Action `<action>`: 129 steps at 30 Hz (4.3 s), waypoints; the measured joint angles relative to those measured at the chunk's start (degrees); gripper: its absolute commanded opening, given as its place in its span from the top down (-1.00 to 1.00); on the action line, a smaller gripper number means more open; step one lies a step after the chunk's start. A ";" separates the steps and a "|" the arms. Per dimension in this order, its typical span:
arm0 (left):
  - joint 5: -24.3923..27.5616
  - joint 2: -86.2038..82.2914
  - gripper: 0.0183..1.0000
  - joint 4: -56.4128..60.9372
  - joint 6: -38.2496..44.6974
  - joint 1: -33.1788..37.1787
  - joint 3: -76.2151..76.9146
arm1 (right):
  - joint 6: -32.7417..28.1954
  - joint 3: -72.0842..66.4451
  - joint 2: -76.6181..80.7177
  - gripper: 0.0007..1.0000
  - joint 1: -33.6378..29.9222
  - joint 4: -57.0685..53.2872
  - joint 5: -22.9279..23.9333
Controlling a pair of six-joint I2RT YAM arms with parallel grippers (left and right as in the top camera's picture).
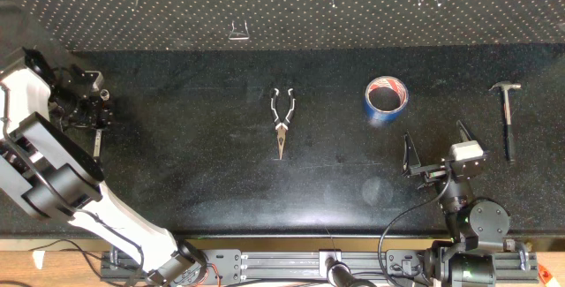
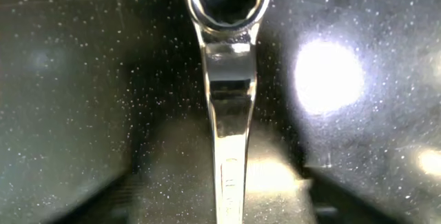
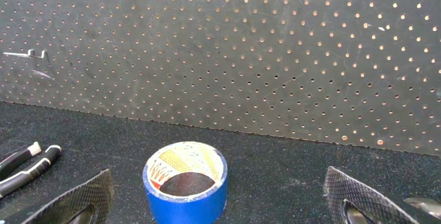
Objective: Place Tools Onto Pegboard
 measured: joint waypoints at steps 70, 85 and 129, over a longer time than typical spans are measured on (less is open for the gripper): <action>-0.66 -56.00 0.98 40.81 -24.98 -15.37 -45.83 | 0.00 0.00 0.00 -0.99 0.00 0.00 0.00; -2.60 -53.92 0.98 54.12 -26.51 -28.98 -45.83 | 0.00 0.00 0.00 -0.99 0.00 0.00 -0.02; -4.90 -48.57 0.98 60.02 -35.47 -30.60 -43.98 | 0.00 0.00 0.00 -0.99 0.00 0.00 0.00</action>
